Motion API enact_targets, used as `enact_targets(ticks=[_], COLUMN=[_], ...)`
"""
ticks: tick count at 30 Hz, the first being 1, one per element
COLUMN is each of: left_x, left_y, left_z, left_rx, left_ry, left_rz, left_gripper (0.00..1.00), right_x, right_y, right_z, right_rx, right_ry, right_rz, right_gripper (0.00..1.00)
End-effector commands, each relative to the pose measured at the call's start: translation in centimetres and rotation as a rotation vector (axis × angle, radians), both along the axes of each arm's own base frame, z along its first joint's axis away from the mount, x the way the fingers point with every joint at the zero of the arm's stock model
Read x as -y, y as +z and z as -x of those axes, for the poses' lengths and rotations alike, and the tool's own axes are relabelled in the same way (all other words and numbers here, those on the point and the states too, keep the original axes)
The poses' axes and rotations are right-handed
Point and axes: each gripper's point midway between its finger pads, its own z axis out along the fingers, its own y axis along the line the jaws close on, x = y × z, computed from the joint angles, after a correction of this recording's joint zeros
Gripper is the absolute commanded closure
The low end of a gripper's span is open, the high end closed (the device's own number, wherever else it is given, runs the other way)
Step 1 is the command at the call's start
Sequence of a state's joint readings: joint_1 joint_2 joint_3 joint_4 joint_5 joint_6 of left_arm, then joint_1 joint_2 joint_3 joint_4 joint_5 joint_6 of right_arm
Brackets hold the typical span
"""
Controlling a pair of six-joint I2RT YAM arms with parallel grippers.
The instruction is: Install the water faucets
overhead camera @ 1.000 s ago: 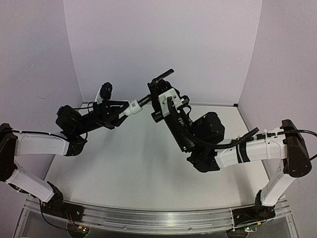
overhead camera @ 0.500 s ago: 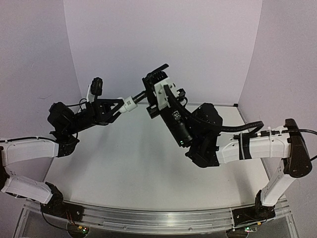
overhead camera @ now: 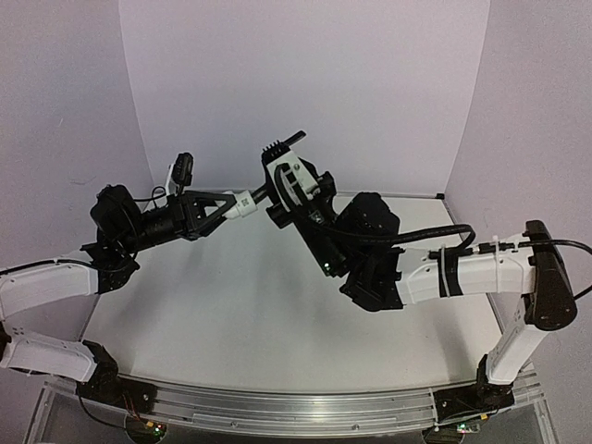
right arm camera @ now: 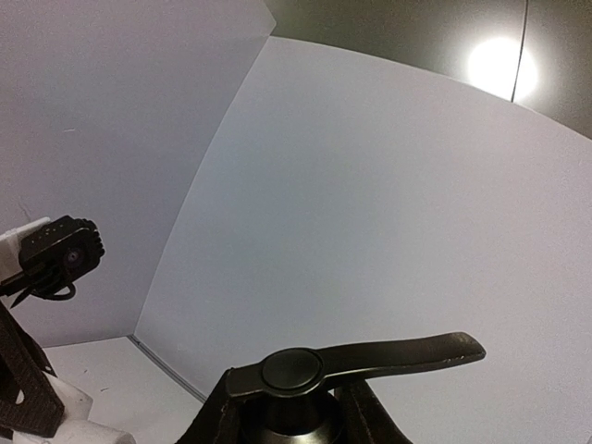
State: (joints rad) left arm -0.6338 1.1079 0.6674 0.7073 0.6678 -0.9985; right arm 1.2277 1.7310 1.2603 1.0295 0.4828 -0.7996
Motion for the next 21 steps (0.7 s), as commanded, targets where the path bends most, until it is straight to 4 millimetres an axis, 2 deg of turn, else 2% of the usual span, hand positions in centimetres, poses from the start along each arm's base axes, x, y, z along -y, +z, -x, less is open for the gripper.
enact_targets(ticks=[1, 10, 21], left_x=[-1.5, -1.1, -0.6], left_y=[5.3, 5.1, 4.1], left_z=[-0.2, -0.2, -1.4], left_rx=[0.156, 0.224, 0.284], left_ry=[0.114, 0.120, 0.170], left_rz=[0.093, 0.041, -0.138], left_gripper=[1.00, 1.00, 1.00], right_x=[-3.7, -4.4, -5.9], right_y=[-1.6, -1.2, -2.3], right_z=[1.7, 1.3, 1.0], right_rx=[-0.085, -0.207, -0.314], right_ry=[0.140, 0.187, 0.207], right_rz=[-0.006, -0.076, -0.002], right_gripper=[1.00, 1.00, 1.00])
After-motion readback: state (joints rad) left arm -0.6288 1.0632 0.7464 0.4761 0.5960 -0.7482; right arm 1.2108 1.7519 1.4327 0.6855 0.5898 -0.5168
